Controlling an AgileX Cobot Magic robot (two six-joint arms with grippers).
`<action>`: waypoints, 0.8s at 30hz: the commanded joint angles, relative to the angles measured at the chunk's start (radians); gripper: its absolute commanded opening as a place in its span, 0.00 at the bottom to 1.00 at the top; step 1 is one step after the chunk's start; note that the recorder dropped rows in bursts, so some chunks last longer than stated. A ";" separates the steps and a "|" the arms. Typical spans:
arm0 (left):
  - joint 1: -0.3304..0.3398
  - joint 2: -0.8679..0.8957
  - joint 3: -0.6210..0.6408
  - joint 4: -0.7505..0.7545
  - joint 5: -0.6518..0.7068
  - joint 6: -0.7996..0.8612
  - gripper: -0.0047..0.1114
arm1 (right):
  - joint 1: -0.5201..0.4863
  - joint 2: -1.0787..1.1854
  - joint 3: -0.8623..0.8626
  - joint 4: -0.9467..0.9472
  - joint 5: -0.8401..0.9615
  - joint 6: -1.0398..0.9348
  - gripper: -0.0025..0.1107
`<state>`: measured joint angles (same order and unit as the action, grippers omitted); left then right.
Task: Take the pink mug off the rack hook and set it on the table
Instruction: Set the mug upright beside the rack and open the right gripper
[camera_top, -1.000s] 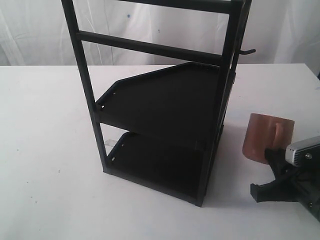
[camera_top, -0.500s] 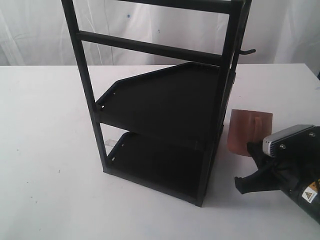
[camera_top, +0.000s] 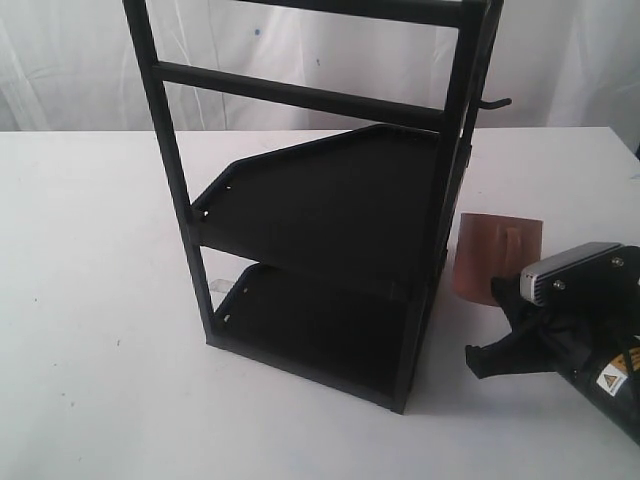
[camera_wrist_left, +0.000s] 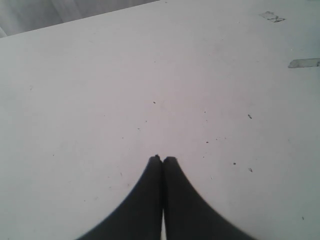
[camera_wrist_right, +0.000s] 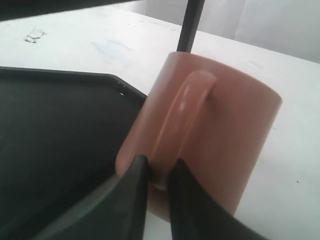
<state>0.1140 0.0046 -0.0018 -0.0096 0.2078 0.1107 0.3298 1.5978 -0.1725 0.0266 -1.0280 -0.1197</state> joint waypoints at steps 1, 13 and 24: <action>0.003 -0.005 0.002 -0.012 0.002 -0.002 0.04 | -0.001 0.027 -0.006 0.048 -0.032 -0.012 0.02; 0.003 -0.005 0.002 -0.012 0.002 -0.002 0.04 | -0.001 0.127 -0.006 0.050 -0.127 -0.010 0.02; 0.003 -0.005 0.002 -0.012 0.002 -0.002 0.04 | -0.001 0.128 -0.006 0.024 -0.091 -0.010 0.14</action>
<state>0.1140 0.0046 -0.0018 -0.0096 0.2078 0.1107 0.3298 1.7268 -0.1738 0.0666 -1.1153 -0.1197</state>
